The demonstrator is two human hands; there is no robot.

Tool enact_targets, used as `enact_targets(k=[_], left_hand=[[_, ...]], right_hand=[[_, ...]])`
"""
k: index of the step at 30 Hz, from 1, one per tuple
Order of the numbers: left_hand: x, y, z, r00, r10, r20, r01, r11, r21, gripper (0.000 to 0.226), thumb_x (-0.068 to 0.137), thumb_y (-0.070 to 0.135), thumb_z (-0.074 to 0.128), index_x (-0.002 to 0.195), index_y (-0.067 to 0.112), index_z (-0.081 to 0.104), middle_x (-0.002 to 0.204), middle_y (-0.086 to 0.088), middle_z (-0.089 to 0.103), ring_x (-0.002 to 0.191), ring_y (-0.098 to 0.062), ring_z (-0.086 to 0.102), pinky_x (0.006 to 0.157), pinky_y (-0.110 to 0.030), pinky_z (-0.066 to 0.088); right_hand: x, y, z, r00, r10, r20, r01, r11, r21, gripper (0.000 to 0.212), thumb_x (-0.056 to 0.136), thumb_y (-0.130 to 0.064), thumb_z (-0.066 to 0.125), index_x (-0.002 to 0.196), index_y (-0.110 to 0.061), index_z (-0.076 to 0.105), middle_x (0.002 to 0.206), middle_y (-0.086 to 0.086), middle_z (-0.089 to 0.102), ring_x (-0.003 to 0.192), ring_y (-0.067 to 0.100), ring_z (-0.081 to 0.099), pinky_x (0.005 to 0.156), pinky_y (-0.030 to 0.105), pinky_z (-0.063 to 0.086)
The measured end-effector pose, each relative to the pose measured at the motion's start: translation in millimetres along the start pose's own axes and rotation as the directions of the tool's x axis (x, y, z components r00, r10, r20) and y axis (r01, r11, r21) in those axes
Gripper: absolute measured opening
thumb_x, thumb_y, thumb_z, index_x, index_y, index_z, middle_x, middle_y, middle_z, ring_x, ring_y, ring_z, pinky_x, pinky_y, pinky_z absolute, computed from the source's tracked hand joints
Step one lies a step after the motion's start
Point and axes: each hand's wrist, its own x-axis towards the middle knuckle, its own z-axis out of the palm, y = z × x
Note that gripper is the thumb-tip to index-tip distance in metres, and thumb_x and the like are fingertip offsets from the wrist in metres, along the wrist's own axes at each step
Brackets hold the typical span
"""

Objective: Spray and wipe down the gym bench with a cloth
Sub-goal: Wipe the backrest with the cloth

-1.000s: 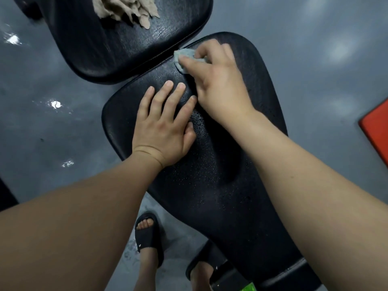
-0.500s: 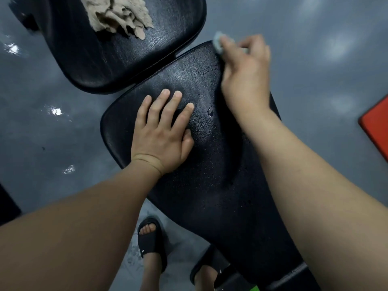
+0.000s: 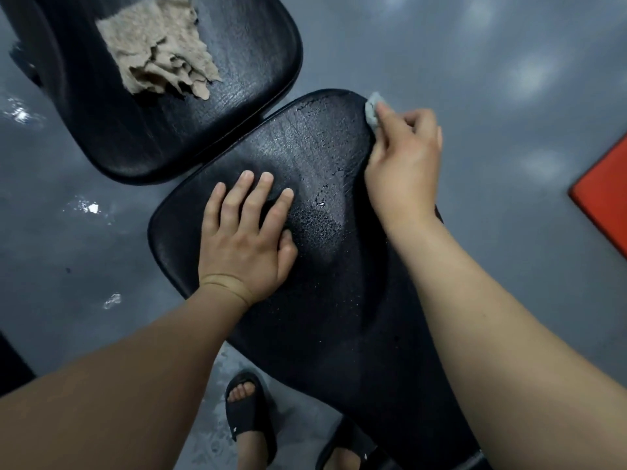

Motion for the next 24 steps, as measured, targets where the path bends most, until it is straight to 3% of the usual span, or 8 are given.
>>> enact_targets(k=[2,4,6,8,10,13,18,24], left_hand=[[0,-1,0,1.0,0.003,0.0,-0.003,1.0,0.0,0.053,0.093,0.038,0.052,0.141,0.018,0.058,0.152,-0.015,0.049,0.144,-0.037,0.038,0.123,-0.054,0.02],[-1,0,0,1.0,0.008,-0.003,-0.008,1.0,0.004,0.053,0.093,0.037,0.052,0.142,0.017,0.058,0.152,-0.015,0.049,0.144,-0.037,0.039,0.122,-0.055,0.02],[-1,0,0,1.0,0.01,-0.003,-0.01,1.0,0.008,0.053,0.093,0.037,0.052,0.142,0.017,0.058,0.152,-0.015,0.049,0.144,-0.037,0.039,0.122,-0.055,0.021],[0,1,0,1.0,0.006,-0.004,-0.006,1.0,0.012,0.053,0.093,0.037,0.052,0.141,0.017,0.058,0.152,-0.015,0.049,0.143,-0.037,0.039,0.122,-0.055,0.021],[0,1,0,1.0,0.005,-0.009,-0.005,1.0,0.014,0.052,0.093,0.037,0.051,0.141,0.017,0.058,0.151,-0.015,0.049,0.143,-0.037,0.039,0.123,-0.054,0.02],[0,-1,1,1.0,0.008,-0.01,-0.008,1.0,0.017,0.051,0.093,0.037,0.051,0.14,0.017,0.058,0.151,-0.015,0.049,0.143,-0.038,0.039,0.123,-0.053,0.018],[-1,0,1,1.0,-0.002,-0.007,0.002,1.0,0.02,0.051,0.094,0.037,0.051,0.141,0.017,0.057,0.152,-0.015,0.048,0.144,-0.038,0.039,0.124,-0.053,0.016],[-2,1,2,1.0,-0.004,-0.006,0.004,1.0,0.01,0.052,0.094,0.037,0.052,0.142,0.018,0.056,0.153,-0.014,0.047,0.145,-0.037,0.037,0.124,-0.053,0.015]], right_hand=[[-12,-13,0,0.994,-0.093,0.06,0.093,0.996,0.012,0.039,0.088,-0.005,0.053,0.122,-0.012,0.072,0.106,0.017,0.059,0.094,0.036,0.054,0.083,0.036,0.046],[-29,-25,-3,0.941,-0.276,0.196,0.268,0.961,0.065,0.043,0.086,-0.004,0.052,0.123,-0.013,0.071,0.111,0.015,0.059,0.098,0.034,0.051,0.08,0.035,0.047],[-38,-21,-9,0.892,-0.356,0.278,0.346,0.934,0.085,0.043,0.088,-0.004,0.054,0.125,-0.016,0.07,0.116,0.012,0.059,0.102,0.032,0.051,0.079,0.031,0.044],[-35,-1,-14,0.942,-0.262,0.21,0.26,0.965,0.035,0.041,0.089,-0.004,0.053,0.123,-0.018,0.071,0.116,0.011,0.06,0.102,0.032,0.052,0.083,0.031,0.044],[-31,23,-19,0.997,-0.042,0.067,0.043,0.999,-0.016,0.041,0.09,-0.004,0.05,0.121,-0.017,0.073,0.109,0.015,0.06,0.098,0.035,0.055,0.086,0.029,0.042],[-44,45,-25,0.982,0.189,-0.018,-0.189,0.982,0.009,0.039,0.092,-0.006,0.05,0.122,-0.017,0.073,0.101,0.016,0.057,0.093,0.036,0.055,0.084,0.018,0.034],[-86,42,-38,0.979,0.206,0.012,-0.206,0.979,0.004,0.038,0.091,-0.004,0.052,0.122,-0.014,0.072,0.102,0.016,0.055,0.095,0.036,0.053,0.086,0.017,0.033],[-50,27,-24,0.986,0.165,0.015,-0.166,0.985,0.052,0.038,0.088,-0.007,0.052,0.117,-0.014,0.075,0.097,0.016,0.056,0.092,0.035,0.056,0.08,0.02,0.035]])
